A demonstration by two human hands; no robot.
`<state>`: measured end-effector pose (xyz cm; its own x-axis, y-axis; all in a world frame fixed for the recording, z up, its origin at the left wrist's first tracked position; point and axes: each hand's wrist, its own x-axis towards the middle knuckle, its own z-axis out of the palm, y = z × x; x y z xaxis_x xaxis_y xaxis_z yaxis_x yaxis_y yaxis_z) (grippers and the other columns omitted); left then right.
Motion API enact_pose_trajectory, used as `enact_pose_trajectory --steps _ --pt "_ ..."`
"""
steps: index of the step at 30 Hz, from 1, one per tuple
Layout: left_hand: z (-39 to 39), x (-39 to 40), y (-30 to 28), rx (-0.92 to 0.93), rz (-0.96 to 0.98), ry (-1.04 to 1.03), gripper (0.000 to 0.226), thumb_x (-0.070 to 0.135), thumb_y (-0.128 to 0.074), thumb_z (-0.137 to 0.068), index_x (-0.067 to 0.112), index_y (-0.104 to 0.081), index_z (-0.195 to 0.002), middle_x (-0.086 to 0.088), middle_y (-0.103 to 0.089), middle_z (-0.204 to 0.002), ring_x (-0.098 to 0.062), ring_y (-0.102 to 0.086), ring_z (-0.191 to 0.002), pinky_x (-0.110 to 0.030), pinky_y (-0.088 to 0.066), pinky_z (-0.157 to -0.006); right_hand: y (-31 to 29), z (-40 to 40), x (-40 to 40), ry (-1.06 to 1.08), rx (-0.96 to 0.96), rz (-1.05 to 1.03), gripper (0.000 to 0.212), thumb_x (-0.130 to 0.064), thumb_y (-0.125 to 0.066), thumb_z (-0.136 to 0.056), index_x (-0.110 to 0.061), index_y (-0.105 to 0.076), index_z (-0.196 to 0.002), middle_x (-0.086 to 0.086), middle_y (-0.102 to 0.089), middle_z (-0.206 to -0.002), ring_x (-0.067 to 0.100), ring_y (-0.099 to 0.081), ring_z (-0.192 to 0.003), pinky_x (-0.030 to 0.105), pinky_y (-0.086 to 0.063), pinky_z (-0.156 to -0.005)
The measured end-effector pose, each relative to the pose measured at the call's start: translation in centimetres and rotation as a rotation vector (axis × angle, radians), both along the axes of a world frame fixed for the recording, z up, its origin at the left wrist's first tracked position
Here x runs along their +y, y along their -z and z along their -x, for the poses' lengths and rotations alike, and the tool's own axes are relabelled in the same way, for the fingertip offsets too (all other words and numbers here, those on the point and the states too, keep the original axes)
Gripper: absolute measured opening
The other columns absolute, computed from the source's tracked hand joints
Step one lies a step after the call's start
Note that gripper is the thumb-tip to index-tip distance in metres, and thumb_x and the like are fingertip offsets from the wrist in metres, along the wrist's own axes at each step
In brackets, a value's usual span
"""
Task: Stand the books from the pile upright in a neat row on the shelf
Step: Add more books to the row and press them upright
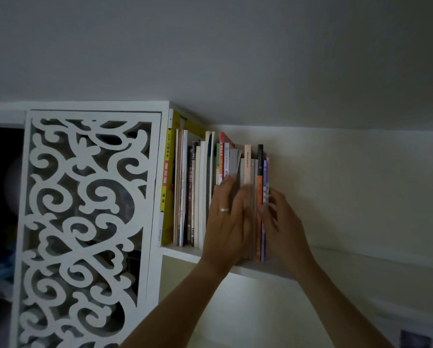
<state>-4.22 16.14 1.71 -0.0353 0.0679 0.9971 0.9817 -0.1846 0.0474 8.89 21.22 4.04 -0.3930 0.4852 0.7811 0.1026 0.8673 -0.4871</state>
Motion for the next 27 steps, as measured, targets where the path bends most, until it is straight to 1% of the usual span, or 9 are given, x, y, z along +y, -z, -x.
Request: enact_pose_trajectory --steps 3,5,6,9,11,14,17,21,27 --pt "0.0 -0.1 0.3 -0.024 -0.052 -0.042 0.047 0.039 -0.040 -0.107 0.018 -0.040 -0.149 -0.013 -0.023 -0.165 -0.031 -0.022 -0.156 -0.063 -0.029 -0.119 0.9 -0.8 0.1 -0.259 -0.081 0.072 0.064 -0.046 -0.056 -0.097 -0.054 -0.019 -0.149 -0.044 -0.041 -0.137 -0.018 -0.047 -0.126 0.014 -0.048 -0.100" --pt "0.0 -0.1 0.3 -0.081 -0.066 -0.055 0.053 0.033 -0.043 -0.103 0.016 -0.038 -0.153 -0.013 -0.021 -0.167 -0.031 -0.020 -0.157 -0.064 -0.024 -0.121 1.1 -0.7 0.1 -0.298 -0.155 0.043 0.092 -0.048 -0.073 -0.088 -0.054 -0.007 -0.152 -0.053 -0.030 -0.139 -0.020 -0.036 -0.134 0.006 -0.039 -0.101" --pt "0.1 -0.1 0.2 -0.116 -0.076 -0.047 0.056 0.032 -0.043 -0.102 0.014 -0.037 -0.155 -0.012 -0.020 -0.167 -0.031 -0.020 -0.157 -0.064 -0.025 -0.121 1.2 -0.5 0.0 -0.284 -0.166 0.039 0.103 -0.061 -0.077 -0.078 -0.054 -0.005 -0.151 -0.053 -0.028 -0.140 -0.019 -0.034 -0.135 0.006 -0.037 -0.104" --pt "0.5 0.2 0.2 -0.197 -0.114 -0.064 0.063 0.026 -0.047 -0.102 0.009 -0.029 -0.159 -0.014 -0.016 -0.169 -0.032 -0.016 -0.158 -0.062 -0.027 -0.121 1.7 0.1 0.4 -0.235 -0.144 0.068 0.111 -0.091 -0.065 -0.060 -0.053 -0.008 -0.147 -0.042 -0.029 -0.141 -0.016 -0.039 -0.130 0.019 -0.039 -0.110" --pt "0.5 0.3 0.3 -0.245 -0.126 -0.101 0.065 0.023 -0.049 -0.103 0.006 -0.025 -0.161 -0.016 -0.012 -0.170 -0.032 -0.012 -0.159 -0.061 -0.025 -0.123 1.7 0.0 0.0 -0.164 -0.181 0.036 0.113 -0.069 -0.078 -0.070 -0.057 0.002 -0.148 -0.036 -0.031 -0.145 -0.014 -0.040 -0.130 0.022 -0.041 -0.110" --pt "0.5 0.3 0.7 -0.375 -0.113 -0.130 0.071 0.034 -0.046 -0.106 0.007 -0.016 -0.164 -0.014 -0.006 -0.172 -0.028 -0.004 -0.161 -0.060 -0.023 -0.125 1.8 -0.3 0.2 -0.026 -0.204 0.022 0.129 -0.027 -0.087 -0.077 -0.057 0.016 -0.148 -0.014 -0.035 -0.154 0.008 -0.043 -0.136 0.032 -0.046 -0.106" --pt "0.3 0.4 0.9 -0.445 -0.084 -0.115 0.081 0.048 -0.046 -0.104 0.010 -0.009 -0.165 -0.008 -0.003 -0.174 -0.022 0.001 -0.161 -0.059 -0.020 -0.126 2.0 -0.4 0.4 0.053 -0.176 0.025 0.136 -0.024 -0.089 -0.074 -0.041 0.017 -0.158 -0.004 -0.038 -0.156 0.020 -0.047 -0.138 0.040 -0.048 -0.106" --pt "-2.0 1.5 0.3 -0.485 -0.073 -0.061 0.099 0.064 -0.052 -0.095 0.011 -0.007 -0.165 -0.007 0.001 -0.174 -0.024 0.005 -0.161 -0.056 -0.006 -0.128 2.4 -0.2 0.3 0.148 -0.114 -0.002 0.142 -0.036 -0.089 -0.073 -0.035 0.026 -0.156 0.005 -0.034 -0.161 0.025 -0.049 -0.137 0.046 -0.050 -0.107" --pt "-3.4 3.0 0.5 -0.452 -0.009 -0.136 0.096 0.059 -0.056 -0.096 0.009 -0.011 -0.165 -0.011 0.000 -0.174 -0.029 0.007 -0.160 -0.052 0.001 -0.126 3.0 -0.8 0.4 0.269 -0.002 0.022 0.136 -0.031 -0.086 -0.079 -0.033 0.026 -0.156 0.008 -0.029 -0.160 0.030 -0.047 -0.139 0.047 -0.050 -0.102"
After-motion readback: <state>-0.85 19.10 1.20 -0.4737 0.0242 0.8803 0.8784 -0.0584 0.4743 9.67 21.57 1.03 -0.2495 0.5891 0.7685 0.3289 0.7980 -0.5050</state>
